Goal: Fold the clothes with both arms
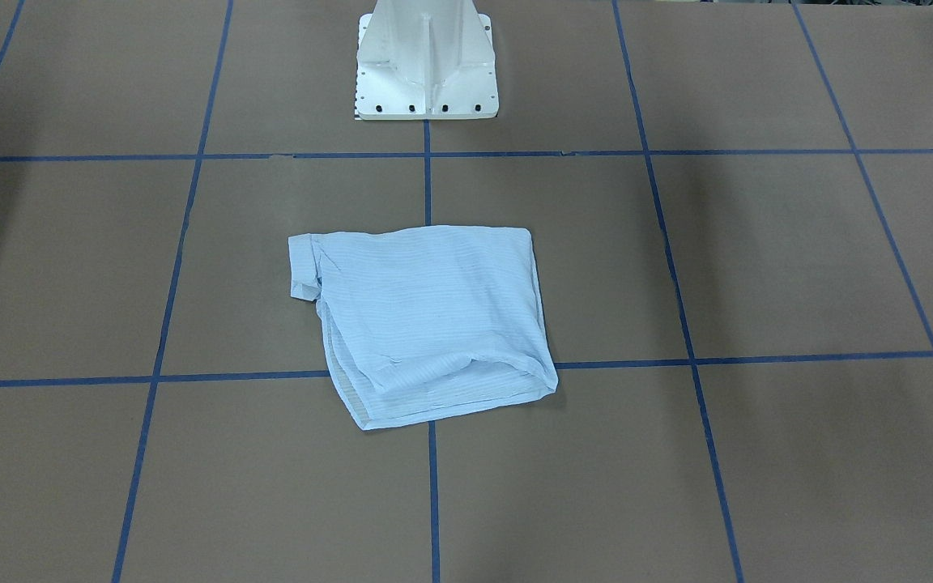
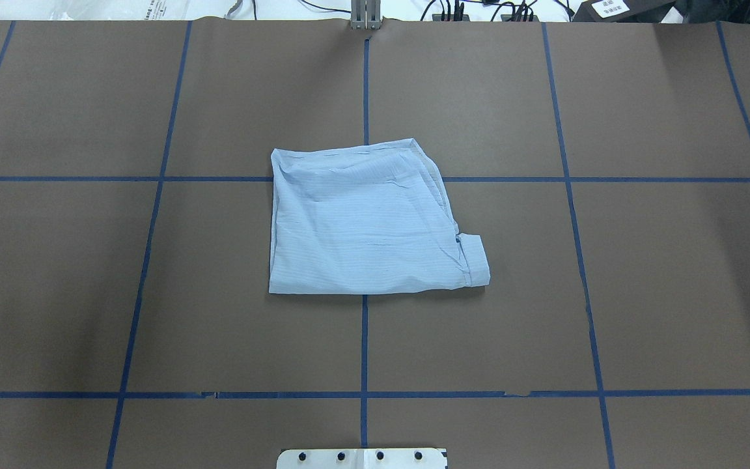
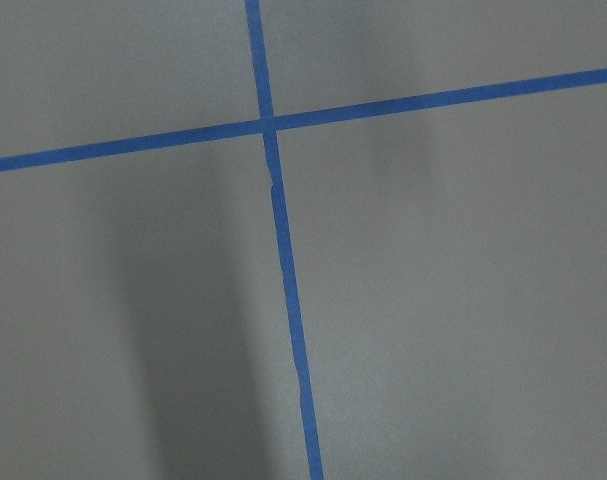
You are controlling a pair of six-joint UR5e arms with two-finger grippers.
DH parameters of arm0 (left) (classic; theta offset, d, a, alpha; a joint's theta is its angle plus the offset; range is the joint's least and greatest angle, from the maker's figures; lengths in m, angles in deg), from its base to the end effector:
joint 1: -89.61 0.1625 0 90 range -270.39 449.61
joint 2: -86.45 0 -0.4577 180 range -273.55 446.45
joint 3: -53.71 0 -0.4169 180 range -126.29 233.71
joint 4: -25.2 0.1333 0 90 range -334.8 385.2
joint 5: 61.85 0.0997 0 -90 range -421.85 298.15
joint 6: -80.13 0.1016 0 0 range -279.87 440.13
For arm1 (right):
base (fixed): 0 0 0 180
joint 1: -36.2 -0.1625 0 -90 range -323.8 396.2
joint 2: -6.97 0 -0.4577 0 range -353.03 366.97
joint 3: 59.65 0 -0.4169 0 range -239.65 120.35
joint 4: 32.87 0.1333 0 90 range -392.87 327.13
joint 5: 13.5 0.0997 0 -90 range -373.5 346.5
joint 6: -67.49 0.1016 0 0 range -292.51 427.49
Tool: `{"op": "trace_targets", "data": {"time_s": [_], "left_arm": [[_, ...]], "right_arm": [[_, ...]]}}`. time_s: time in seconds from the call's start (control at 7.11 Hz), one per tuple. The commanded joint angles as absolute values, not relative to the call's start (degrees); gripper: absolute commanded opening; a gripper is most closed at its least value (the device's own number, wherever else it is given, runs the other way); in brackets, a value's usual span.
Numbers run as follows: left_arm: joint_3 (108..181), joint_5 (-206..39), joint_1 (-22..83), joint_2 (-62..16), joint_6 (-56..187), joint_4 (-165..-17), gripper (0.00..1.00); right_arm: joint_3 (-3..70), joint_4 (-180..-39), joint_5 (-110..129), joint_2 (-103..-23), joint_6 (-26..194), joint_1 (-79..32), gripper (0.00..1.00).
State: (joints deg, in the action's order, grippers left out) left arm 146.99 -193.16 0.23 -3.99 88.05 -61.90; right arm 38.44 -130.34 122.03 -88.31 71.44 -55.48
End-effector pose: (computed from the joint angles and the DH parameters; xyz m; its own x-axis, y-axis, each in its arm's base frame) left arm -0.0606 -0.5210 0.6680 0.7423 0.1552 -0.6518 -0.1142 0.9879 0.1051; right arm 0.0745 -0.4659 0.6769 0.6949 0.1469 0.7040 -0.0773 0.9885 -0.1300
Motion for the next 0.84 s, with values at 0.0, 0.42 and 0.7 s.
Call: {"op": "trace_targets", "data": {"time_s": [0.0, 0.42, 0.7], "left_arm": [[147.05, -193.07, 0.23, -3.99, 88.04, -61.90, 1.00], [146.96, -193.16, 0.23, -3.99, 88.04, -61.90, 1.00], [147.13, -193.16, 0.23, -3.99, 88.04, -61.99, 1.00]], "right_arm": [[38.52, -130.34, 122.03, -88.31, 71.44, -55.56, 1.00], [38.44, -130.34, 122.03, -88.31, 71.44, -55.47, 1.00], [38.09, -130.34, 122.03, -88.04, 71.53, -55.47, 1.00]]}}
